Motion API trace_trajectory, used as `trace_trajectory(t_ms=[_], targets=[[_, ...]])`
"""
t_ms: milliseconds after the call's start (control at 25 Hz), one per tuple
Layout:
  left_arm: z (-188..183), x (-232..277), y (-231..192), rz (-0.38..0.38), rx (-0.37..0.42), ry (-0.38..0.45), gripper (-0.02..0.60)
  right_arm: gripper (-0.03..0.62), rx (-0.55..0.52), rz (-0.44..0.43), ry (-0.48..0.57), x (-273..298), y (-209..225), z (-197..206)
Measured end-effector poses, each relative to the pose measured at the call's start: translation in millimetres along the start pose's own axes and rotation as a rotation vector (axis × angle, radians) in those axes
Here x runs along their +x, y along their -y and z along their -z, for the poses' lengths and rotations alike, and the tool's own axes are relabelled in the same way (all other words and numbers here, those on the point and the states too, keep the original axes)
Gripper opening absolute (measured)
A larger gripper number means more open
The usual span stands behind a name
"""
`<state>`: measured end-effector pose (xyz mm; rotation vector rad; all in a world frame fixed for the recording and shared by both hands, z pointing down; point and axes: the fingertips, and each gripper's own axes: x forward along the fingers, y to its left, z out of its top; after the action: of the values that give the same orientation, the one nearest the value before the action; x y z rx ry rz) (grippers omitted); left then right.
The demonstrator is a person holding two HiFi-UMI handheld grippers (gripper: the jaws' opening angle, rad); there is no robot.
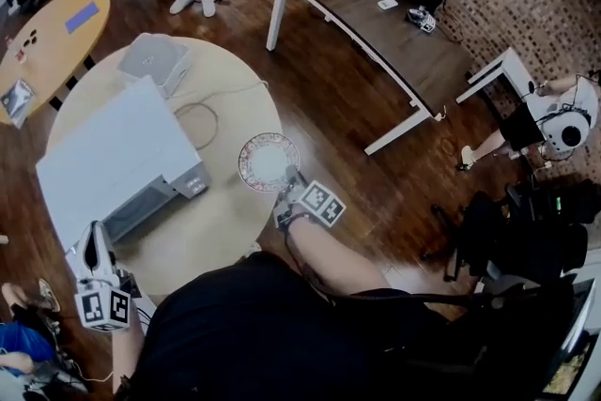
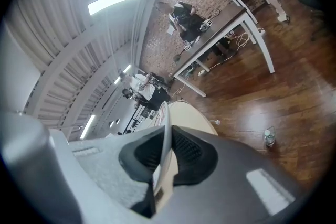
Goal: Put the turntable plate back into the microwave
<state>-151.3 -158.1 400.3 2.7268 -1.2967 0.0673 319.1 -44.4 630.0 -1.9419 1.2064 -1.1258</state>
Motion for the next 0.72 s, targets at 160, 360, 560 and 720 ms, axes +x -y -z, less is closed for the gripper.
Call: trace_trajectory(t_ms=[160, 360, 560, 720], targets=[[-7.1, -6.9, -10.8, 0.001, -0.016, 0.001, 0.004, 0.020, 0.024, -0.018, 0.033, -4.9, -15.4, -4.8], [-10.2, -18.7, -25.4, -0.015, -0.014, 0.017, 0.005, 0.020, 0.024, -0.021, 0.032, -5.0, -27.6, 3.9], [1.8, -26.8, -29.9, -0.013, -0.045, 0.023, 0.005, 0.020, 0.015, -0.013, 0.014, -7.1, -27.4, 12.9], [4.8, -23.9, -16.4, 0.015, -0.046, 0.024, 0.005, 0.020, 0.018, -0.014, 0.041, -18.5, -13.5, -5.3]])
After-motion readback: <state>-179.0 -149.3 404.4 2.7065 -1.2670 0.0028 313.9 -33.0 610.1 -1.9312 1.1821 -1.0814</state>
